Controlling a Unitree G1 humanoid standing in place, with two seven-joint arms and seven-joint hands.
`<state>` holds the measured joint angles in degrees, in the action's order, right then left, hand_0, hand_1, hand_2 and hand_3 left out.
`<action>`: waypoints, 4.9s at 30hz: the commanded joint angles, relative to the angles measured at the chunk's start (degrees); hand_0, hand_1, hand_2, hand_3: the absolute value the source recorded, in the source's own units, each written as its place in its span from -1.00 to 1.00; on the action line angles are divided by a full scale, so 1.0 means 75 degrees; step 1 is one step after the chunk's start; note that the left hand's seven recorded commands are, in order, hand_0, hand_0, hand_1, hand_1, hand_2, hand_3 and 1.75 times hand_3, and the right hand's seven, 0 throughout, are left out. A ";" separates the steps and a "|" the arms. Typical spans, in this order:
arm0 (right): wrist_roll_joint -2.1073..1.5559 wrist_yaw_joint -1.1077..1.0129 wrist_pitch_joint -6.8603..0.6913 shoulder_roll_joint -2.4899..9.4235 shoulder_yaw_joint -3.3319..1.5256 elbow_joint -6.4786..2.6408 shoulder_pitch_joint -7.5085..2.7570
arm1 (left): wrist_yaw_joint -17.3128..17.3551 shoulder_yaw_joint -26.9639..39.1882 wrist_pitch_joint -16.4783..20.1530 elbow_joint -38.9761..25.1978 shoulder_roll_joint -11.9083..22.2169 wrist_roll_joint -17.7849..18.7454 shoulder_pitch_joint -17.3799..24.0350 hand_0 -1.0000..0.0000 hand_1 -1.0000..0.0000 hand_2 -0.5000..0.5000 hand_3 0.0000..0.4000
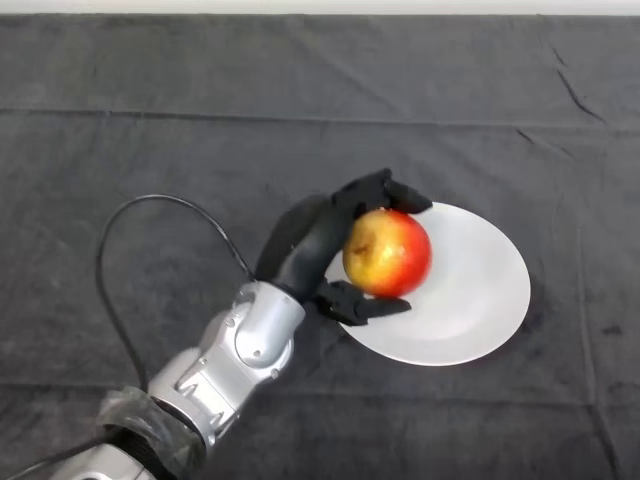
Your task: Move the apple to the plate
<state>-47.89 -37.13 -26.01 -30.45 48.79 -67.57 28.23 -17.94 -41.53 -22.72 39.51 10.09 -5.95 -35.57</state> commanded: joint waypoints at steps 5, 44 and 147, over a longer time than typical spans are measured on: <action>0.0055 -0.0006 -0.0019 -0.0149 0.0066 -0.0033 0.0097 | -0.0096 -0.0403 -0.0207 0.0458 0.0052 0.0309 -0.0703 -1.00 -1.00 0.00 1.00; 0.0065 -0.0042 -0.0012 -0.0171 0.0071 -0.0093 0.0117 | 0.0260 -0.0471 -0.0323 0.0414 0.0595 0.1077 -0.0966 1.00 1.00 0.00 -1.00; 0.0070 -0.0002 -0.0011 -0.0135 0.0067 -0.0012 0.0092 | -0.0947 0.8557 -0.0746 -0.1941 0.3864 0.1693 0.2780 1.00 1.00 0.00 -1.00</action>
<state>-47.88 -37.19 -26.01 -30.45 48.80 -67.57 28.27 -25.29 19.73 -28.44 27.00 39.15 8.13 -12.57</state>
